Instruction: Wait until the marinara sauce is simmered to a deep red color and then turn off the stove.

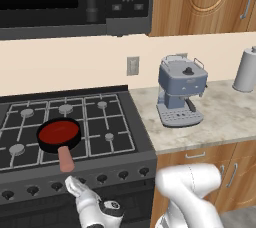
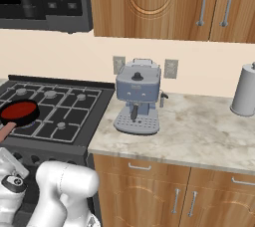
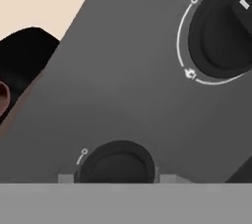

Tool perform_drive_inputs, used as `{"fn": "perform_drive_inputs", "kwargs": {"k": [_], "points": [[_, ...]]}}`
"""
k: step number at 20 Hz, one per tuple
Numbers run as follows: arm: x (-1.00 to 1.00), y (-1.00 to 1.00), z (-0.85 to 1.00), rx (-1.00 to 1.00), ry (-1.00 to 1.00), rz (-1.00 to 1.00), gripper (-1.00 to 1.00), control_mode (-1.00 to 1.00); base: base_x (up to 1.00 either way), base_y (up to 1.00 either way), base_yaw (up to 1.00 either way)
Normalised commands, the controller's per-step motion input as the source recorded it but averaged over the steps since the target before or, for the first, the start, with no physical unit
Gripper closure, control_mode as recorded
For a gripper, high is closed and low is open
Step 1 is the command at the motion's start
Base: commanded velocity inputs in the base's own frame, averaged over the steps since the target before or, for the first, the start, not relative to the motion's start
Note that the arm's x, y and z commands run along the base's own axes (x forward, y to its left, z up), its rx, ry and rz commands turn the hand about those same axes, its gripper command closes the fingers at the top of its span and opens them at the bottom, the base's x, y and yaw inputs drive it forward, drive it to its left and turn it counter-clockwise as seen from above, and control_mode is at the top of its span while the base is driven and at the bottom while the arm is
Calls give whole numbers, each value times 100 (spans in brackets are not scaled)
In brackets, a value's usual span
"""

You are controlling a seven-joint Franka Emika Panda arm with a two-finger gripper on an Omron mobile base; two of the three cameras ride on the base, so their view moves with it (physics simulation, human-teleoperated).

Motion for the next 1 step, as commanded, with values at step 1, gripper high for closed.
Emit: {"fn": "perform_drive_inputs", "kwargs": {"k": [1], "points": [[-9, 0, -9, 25, 0, -14, 100, -100, 0, 0, 0]]}}
